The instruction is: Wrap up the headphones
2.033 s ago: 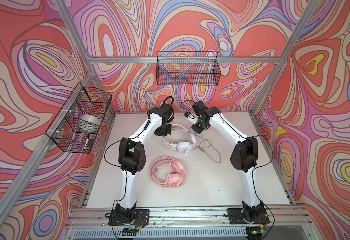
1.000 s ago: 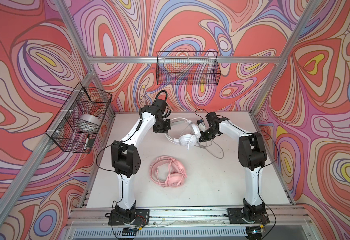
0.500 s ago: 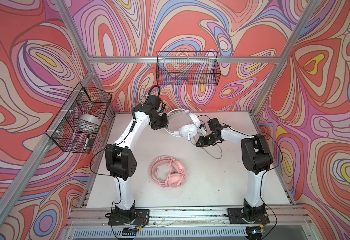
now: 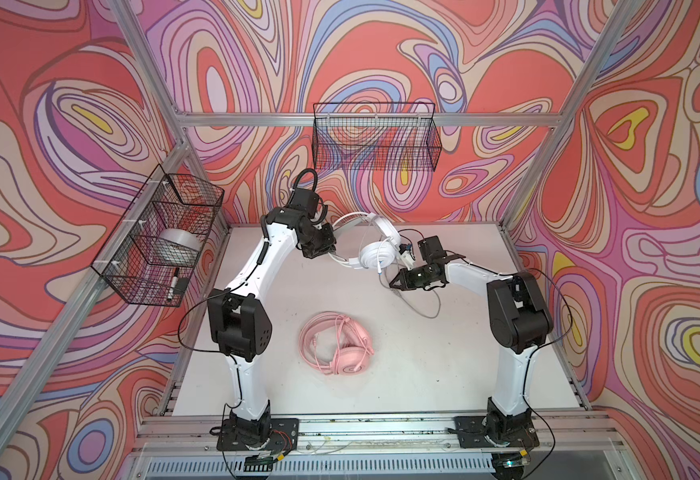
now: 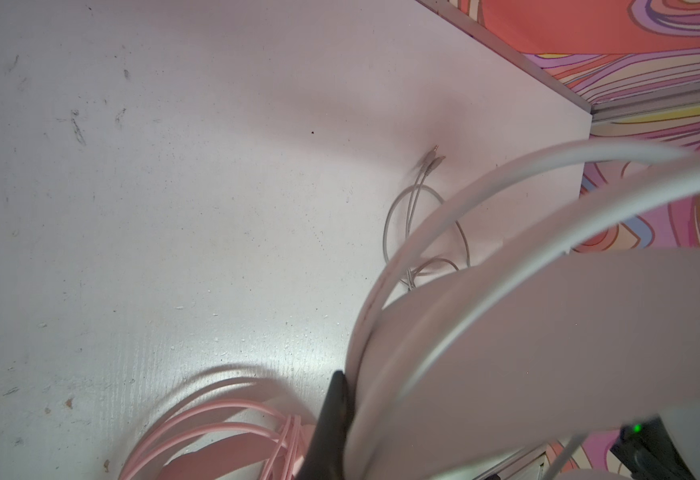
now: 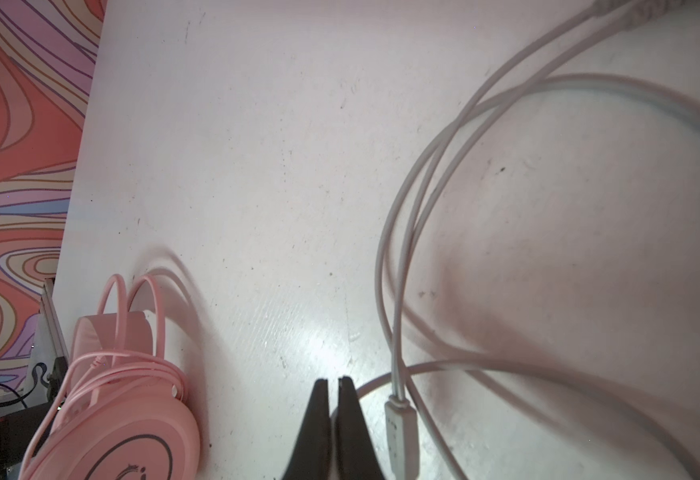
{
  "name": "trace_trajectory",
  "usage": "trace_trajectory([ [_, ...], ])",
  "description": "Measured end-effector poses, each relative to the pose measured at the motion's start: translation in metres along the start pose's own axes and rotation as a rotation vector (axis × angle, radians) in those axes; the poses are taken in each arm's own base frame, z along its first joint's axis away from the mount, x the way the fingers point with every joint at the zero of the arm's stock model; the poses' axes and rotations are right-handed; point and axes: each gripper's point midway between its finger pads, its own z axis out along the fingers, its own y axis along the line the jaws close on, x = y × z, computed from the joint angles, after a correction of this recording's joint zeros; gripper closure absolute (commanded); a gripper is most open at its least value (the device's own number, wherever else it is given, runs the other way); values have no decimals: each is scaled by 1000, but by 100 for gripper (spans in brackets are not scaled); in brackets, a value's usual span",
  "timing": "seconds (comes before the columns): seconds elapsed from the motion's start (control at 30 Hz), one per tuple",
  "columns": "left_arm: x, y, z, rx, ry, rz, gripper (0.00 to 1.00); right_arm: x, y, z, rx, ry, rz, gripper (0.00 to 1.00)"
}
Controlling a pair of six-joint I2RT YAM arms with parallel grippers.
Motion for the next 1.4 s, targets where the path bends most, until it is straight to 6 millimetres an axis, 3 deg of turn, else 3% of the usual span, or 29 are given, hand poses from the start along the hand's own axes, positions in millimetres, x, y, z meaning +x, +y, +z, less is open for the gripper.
trace_trajectory([
  [0.2, -4, 9, 0, -8, -9, -36, 100, -14, 9, -43, 105, -60, -84, 100],
  [0.57, -5, 9, -8, 14, -28, -51, 100, -45, 3, -157, 348, -118, -171, 100],
  [0.8, -6, 4, -8, 50, -21, -53, 100, -35, 24, -206, 403, -52, -210, 100],
  [0.9, -6, 2, -8, 58, -20, -51, 100, -23, 29, -209, 384, 2, -214, 100],
  [1.0, -4, 2, -7, 61, -15, -52, 100, -8, 25, -198, 356, 79, -186, 100],
  [1.23, -2, 2, -7, 66, -8, -53, 100, 25, -5, -137, 257, 223, -72, 100],
  [1.4, -3, 3, -8, 67, -8, -54, 100, 27, -7, -115, 183, 223, -31, 100],
])
